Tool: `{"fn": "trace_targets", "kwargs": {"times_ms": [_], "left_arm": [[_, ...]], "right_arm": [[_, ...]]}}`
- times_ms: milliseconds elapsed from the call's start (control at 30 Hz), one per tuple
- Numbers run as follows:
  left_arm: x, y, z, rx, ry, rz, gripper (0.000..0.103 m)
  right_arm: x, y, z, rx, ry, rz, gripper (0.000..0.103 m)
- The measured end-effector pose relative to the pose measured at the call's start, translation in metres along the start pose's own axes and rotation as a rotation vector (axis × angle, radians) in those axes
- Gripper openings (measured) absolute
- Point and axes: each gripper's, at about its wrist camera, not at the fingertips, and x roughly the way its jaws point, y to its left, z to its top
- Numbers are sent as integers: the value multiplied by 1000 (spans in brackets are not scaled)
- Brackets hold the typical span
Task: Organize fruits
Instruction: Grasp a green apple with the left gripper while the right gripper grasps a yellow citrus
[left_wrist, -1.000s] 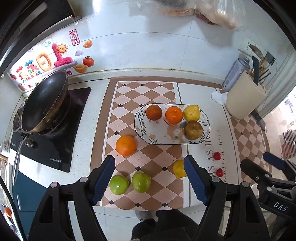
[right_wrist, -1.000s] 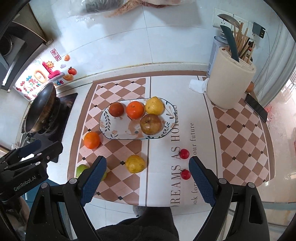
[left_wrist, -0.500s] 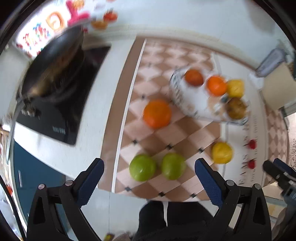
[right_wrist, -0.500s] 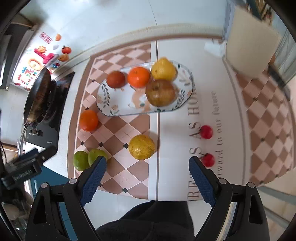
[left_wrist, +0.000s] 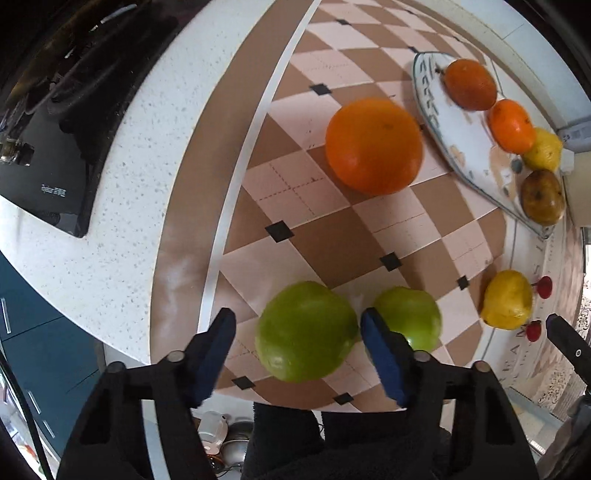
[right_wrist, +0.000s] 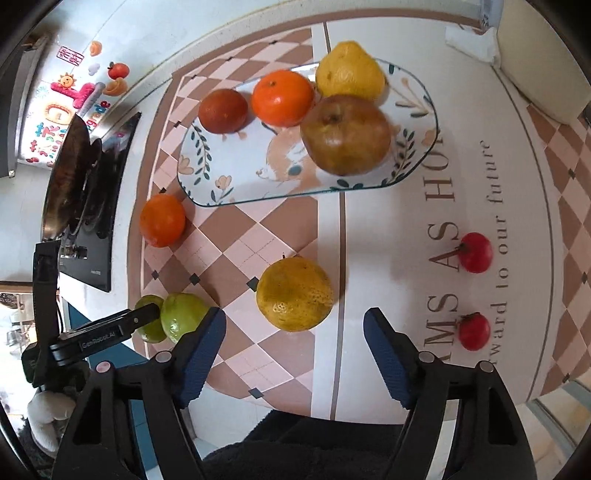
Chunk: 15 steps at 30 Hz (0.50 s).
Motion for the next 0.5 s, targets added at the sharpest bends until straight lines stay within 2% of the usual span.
{"fn": "trace_targets", "kwargs": {"times_ms": [133, 167, 200, 333, 500], "left_arm": [[7, -5, -3, 18, -2, -20, 64], [8, -8, -2, 23, -4, -27, 57], [9, -11, -3, 30, 2, -32, 55], [9, -16, -5, 58, -10, 10, 55], [8, -7, -2, 40, -14, -7, 55]], "right_arm": [[11, 3, 4, -7, 22, -6, 79], [14, 4, 5, -8, 27, -8, 79], [17, 4, 7, -8, 33, -9, 79], [33, 7, 13, -17, 56, -32, 79], [55, 5, 18, -9, 92, -41, 77]]}}
